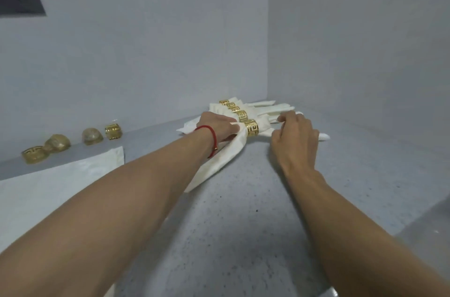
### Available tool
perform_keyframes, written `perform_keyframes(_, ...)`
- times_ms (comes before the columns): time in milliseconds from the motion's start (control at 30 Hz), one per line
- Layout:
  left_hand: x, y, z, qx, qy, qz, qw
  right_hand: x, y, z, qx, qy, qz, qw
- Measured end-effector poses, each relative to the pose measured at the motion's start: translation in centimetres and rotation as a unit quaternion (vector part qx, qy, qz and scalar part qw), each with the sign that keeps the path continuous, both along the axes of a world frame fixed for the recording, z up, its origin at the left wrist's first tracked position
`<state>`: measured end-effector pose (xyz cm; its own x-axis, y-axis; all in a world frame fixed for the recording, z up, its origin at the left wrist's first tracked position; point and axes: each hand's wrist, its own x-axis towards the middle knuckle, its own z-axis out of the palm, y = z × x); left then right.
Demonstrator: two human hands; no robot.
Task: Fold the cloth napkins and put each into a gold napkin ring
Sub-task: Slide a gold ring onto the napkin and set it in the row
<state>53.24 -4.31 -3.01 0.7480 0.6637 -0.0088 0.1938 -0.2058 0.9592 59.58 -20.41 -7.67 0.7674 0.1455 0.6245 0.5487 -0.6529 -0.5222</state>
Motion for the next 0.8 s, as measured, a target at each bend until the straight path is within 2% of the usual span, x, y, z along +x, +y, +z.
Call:
perform_keyframes(167,5.6,0.9,-0.7,0.027,0.007,0.1,0.995,1.0,0.5,-0.6,0.011,0.028,0.071,0.997)
perform_keyframes(300,7.8,1.5,-1.5,0.135,0.031,0.159,0.978,1.4,0.5,-0.7,-0.008,0.076,0.083,0.994)
perform_keyframes(467,8.9,2.8,-2.0,0.215,0.06,0.161,0.961,1.6,0.5,-0.8,-0.035,0.088,0.092,0.991)
perform_keyframes(600,8.2,3.0,-2.0,0.243,0.044,0.15,0.957,2.0,0.5,-1.1,-0.066,0.07,0.087,0.992)
perform_keyframes(733,3.8,3.2,-1.3,0.279,0.019,0.125,0.952,1.7,0.5,-1.4,-0.112,0.026,0.089,0.989)
perform_keyframes(800,-0.2,3.7,-0.7,0.309,0.021,0.103,0.945,0.8,0.9,-1.4,-0.13,-0.024,0.108,0.985)
